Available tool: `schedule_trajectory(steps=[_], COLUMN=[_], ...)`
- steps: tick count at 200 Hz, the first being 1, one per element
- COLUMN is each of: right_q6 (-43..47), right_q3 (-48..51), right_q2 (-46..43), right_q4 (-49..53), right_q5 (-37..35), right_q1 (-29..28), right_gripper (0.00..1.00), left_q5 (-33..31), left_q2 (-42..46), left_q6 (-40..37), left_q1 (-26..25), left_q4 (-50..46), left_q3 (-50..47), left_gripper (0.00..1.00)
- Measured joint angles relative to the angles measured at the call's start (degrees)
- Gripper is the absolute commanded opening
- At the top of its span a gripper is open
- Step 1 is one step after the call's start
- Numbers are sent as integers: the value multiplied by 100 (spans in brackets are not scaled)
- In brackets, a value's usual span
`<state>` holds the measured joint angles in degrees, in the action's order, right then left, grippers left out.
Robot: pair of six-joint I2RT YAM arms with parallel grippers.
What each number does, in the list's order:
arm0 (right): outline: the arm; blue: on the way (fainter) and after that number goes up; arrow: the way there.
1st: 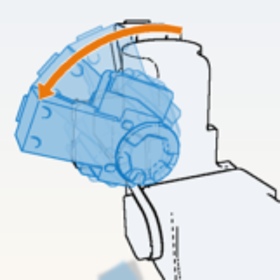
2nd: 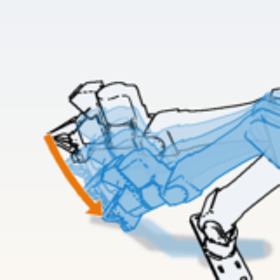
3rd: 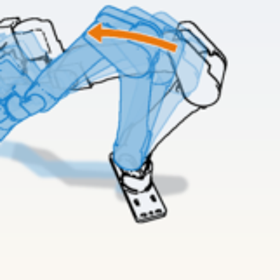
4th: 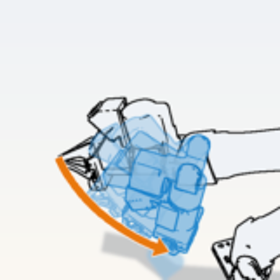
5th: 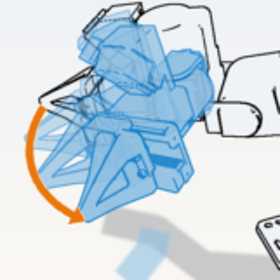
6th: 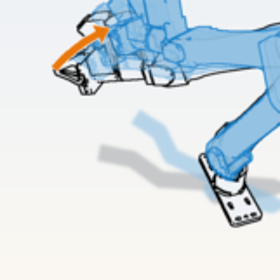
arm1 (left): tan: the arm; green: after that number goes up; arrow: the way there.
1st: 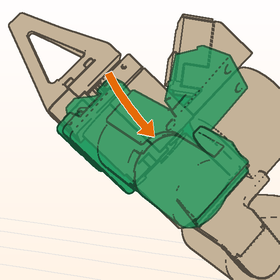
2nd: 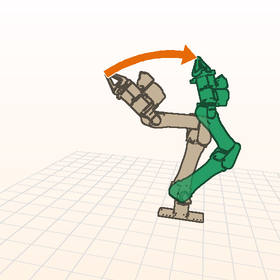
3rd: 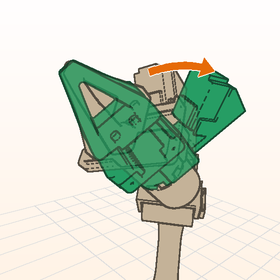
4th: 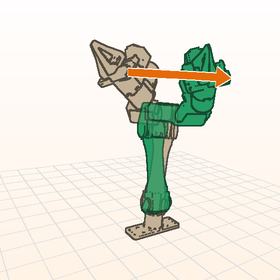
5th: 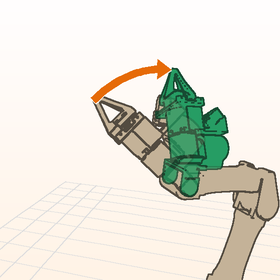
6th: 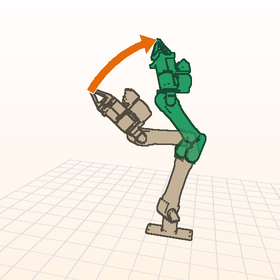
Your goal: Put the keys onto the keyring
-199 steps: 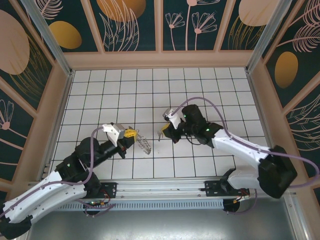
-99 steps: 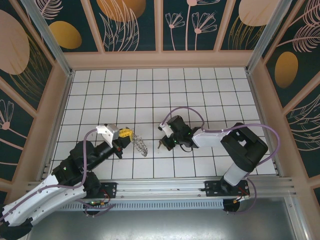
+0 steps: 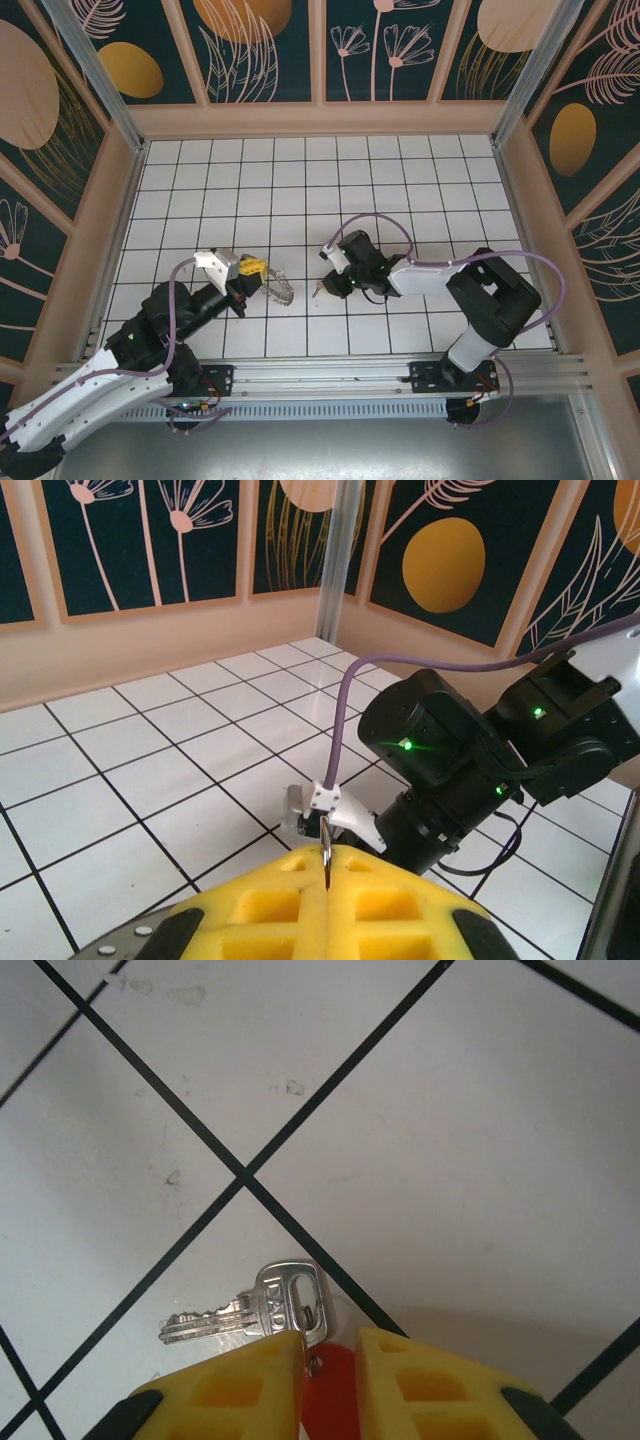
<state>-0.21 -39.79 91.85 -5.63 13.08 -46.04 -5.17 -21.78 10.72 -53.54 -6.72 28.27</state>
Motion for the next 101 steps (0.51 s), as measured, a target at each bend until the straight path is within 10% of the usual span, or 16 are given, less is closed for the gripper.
schedule_trajectory(steps=[101], right_q6=[28], right_q3=[0], right_q2=[-63], right_q4=[0], right_q5=[461], right_q1=[57], right_gripper=[20], left_q5=[-2], left_q2=[0], left_q6=[0], left_q1=[0], left_q4=[-2], left_q3=[-2], left_gripper=[0])
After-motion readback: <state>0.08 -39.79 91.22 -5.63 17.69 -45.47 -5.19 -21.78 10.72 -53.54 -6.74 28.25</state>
